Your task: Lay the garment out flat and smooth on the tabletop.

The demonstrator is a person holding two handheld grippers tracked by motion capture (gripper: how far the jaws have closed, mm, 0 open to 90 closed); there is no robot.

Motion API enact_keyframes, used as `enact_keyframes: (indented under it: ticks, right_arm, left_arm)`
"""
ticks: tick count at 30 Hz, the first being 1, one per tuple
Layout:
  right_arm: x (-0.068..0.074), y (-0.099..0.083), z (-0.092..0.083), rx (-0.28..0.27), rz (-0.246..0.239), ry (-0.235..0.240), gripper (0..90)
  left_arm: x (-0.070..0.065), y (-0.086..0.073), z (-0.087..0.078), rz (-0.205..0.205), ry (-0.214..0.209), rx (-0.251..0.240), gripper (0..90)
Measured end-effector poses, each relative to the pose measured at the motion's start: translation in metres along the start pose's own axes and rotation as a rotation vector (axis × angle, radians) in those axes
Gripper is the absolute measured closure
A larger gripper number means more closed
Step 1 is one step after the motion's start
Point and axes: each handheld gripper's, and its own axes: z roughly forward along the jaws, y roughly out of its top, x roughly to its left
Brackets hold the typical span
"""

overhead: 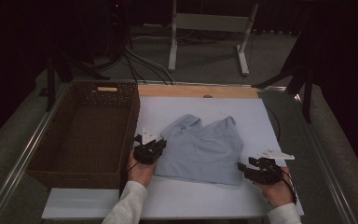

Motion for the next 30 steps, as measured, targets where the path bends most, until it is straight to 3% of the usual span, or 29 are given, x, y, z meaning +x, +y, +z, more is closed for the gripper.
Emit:
enact_keyframes:
  ticks: [6,9,12,14,17,22,30]
  right_arm:
    - [0.004,0.008,0.015,0.025,-0.006,0.025,50.1]
    - [0.004,0.01,0.026,0.075,-0.033,0.053,79.7]
    - [0.004,0.014,0.027,0.087,-0.055,0.056,86.9]
    - [0.006,0.017,0.025,0.076,-0.079,0.034,87.2]
    - [0.003,0.021,0.024,0.032,-0.069,-0.042,87.2]
    - [0.002,0.017,0.034,0.067,-0.09,-0.06,85.1]
    - [0.001,0.014,0.024,0.063,-0.067,-0.077,62.3]
  left_arm:
    - [0.0,0.0,0.0,-0.001,0.002,-0.002,86.7]
    - [0.0,0.001,0.0,0.003,0.009,-0.006,86.7]
    - [0.0,0.001,0.0,0.003,0.013,-0.007,86.7]
    - [0.001,0.001,0.0,0.004,0.018,-0.004,86.7]
    - [0.001,0.001,0.001,0.0,0.016,-0.004,86.7]
    - [0.0,0.002,0.002,0.0,0.013,-0.002,86.7]
    - [-0.001,0.002,0.001,0.0,0.0,-0.003,84.8]
